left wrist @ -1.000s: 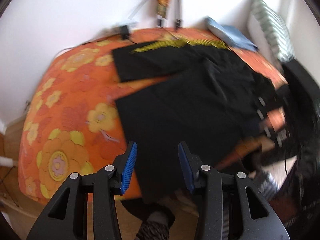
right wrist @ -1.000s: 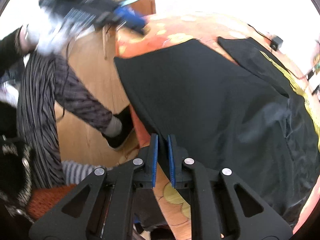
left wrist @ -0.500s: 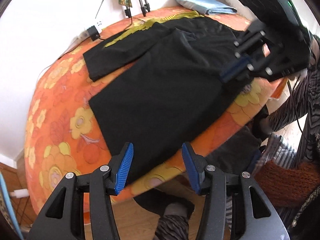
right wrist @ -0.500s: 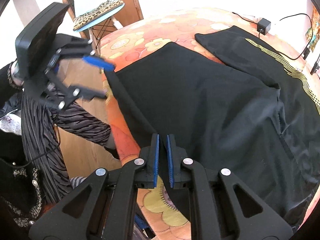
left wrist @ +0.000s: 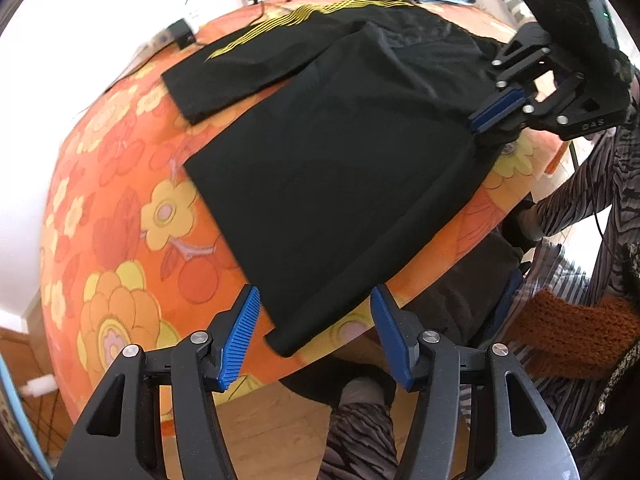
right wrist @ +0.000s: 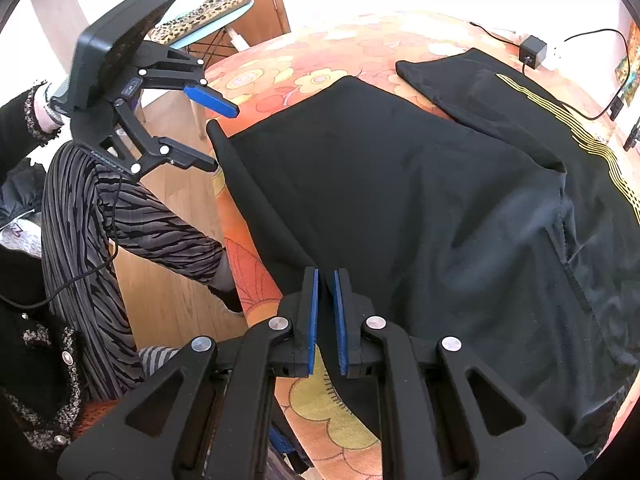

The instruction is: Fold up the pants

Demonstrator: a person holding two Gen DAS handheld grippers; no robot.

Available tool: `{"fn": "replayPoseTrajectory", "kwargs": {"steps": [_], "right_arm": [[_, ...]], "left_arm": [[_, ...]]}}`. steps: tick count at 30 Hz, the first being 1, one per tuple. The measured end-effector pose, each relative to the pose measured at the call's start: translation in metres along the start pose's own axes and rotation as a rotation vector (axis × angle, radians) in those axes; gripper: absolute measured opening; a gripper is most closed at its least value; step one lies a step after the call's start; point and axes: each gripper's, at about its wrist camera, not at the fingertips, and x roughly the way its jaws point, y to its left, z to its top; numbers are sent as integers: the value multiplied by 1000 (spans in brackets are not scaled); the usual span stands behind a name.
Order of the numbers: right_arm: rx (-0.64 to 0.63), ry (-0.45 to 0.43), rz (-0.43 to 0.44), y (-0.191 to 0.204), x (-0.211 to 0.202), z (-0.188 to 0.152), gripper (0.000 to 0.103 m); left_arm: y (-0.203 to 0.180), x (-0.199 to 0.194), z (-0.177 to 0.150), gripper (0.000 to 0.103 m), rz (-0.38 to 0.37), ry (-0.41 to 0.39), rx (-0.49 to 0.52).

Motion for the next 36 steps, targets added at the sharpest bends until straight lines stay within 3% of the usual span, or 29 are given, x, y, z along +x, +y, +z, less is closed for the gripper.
{"fn": "replayPoseTrajectory", "kwargs": {"steps": [4,7,10,16,18,20,21,25,30,36], "right_arm": [[2,-8,0,0,-2,0,9],[5,-14,-1,-1,-4,-1,9],[12,-22,-3,-2,-6,-2,9],[20,-34,-14,-4,-19,-6,11],[24,-59,-14,-11,-38,-16,22],[18,-75,-66,-19,-62,-33,49],[10,-77,-89,-22,-70,-39,52],[-9,-4,-198,-37,-96,-78,52],[-40,110,-321,-49,-95,-118,53],[-91,169,-409,-63,-78,-134,53]], "left_arm": [[5,0,-1,10,-23,2,-26],[1,1,-3,5,-20,5,-27],[-4,0,-7,2,-5,-1,-36],[-13,-11,-9,2,99,-44,-40],[-14,-17,-6,1,134,-76,-40],[-12,-23,-3,1,154,-108,-55],[-10,-25,-1,1,163,-122,-61],[-4,-30,8,1,179,-154,-85],[5,-31,19,1,193,-185,-123],[6,-29,28,1,208,-189,-122]]}}
